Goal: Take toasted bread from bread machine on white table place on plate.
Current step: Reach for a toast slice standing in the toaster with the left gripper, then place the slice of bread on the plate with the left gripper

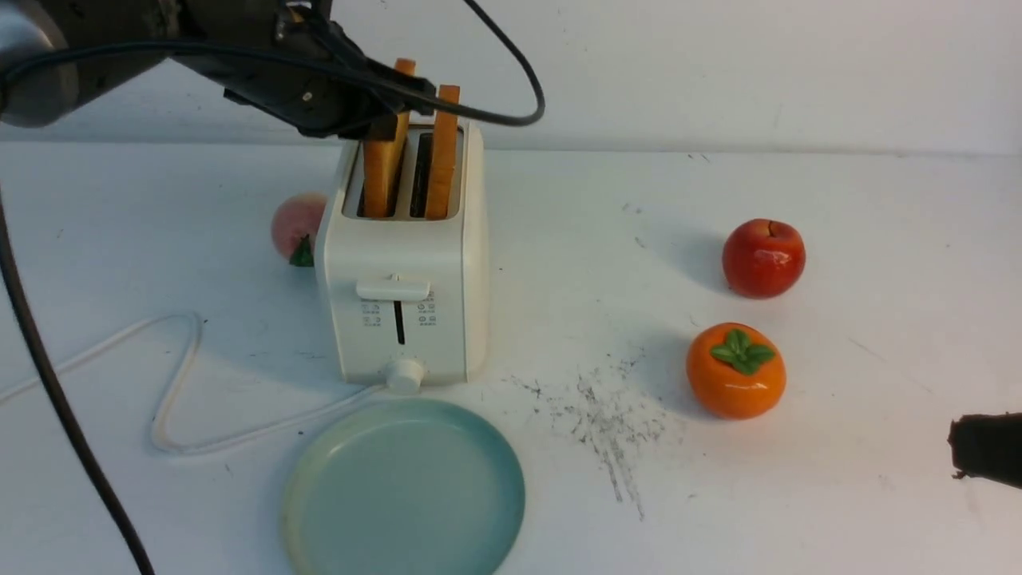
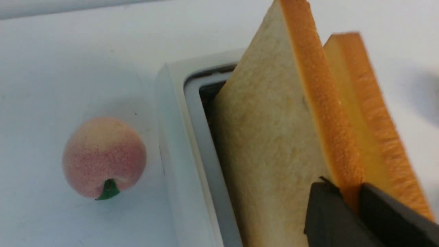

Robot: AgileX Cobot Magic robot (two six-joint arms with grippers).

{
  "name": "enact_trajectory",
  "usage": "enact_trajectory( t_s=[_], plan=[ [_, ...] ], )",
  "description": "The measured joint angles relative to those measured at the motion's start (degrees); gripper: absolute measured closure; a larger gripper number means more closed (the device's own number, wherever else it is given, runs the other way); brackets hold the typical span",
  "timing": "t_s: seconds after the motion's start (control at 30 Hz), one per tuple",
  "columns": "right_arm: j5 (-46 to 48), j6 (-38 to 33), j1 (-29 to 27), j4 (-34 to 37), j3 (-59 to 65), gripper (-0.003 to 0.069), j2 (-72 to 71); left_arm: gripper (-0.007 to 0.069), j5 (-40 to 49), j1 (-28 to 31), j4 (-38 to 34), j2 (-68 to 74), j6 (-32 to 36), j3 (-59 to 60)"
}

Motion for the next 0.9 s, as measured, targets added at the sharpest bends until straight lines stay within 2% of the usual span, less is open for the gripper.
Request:
enact_trajectory(
  t_s=[0.23, 0.4, 0.57, 0.67, 0.7, 0.73, 0.8, 0.83, 0.87, 0.9],
  plan=[
    [0.0, 0.0, 0.0, 0.42, 0.0, 0.0659, 0.0, 0.0564, 2.85, 0.0, 0.0, -13.22, -4.69, -0.63],
    [-0.05, 0.0, 0.0, 0.54, 0.0, 0.0656, 0.0, 0.0564, 10.95, 0.0, 0.05, -23.08, -5.53, -0.04],
    [-0.04, 0.0, 0.0, 0.54, 0.0, 0.0654, 0.0, 0.0564, 13.85, 0.0, -1.36, -31.48, -5.92, 10.74],
    [-0.04, 0.0, 0.0, 0.54, 0.0, 0.065, 0.0, 0.0564, 9.87, 0.0, -6.7, -36.81, -5.99, 24.86],
    [-0.04, 0.0, 0.0, 0.56, 0.0, 0.0649, 0.0, 0.0564, 7.32, 0.0, -10.76, -38.62, -5.39, 31.64],
    [-0.04, 0.0, 0.0, 0.56, 0.0, 0.0649, 0.0, 0.0564, 6.92, 0.0, -11.39, -38.84, -5.21, 32.6],
    [-0.04, 0.0, 0.0, 0.61, 0.0, 0.0647, 0.0, 0.0564, 1.54, 0.0, -21.29, -40.47, 0.0, 45.32],
    [-0.04, 0.0, 0.0, 0.69, 0.0, 0.0647, 0.0, 0.0564, 1.1, 0.0, -21.29, -40.47, 0.0, 45.32],
    [0.01, 0.0, 0.0, 0.68, 0.0, 0.0647, 0.0, 0.0564, -3.25, 0.0, -29.31, -40.35, 6.3, 52.96],
    [0.01, 0.0, 0.0, 0.7, 0.0, 0.0647, 0.0, 0.0564, -5.19, 0.0, -32.71, -40.18, 9.26, 55.58]
  ],
)
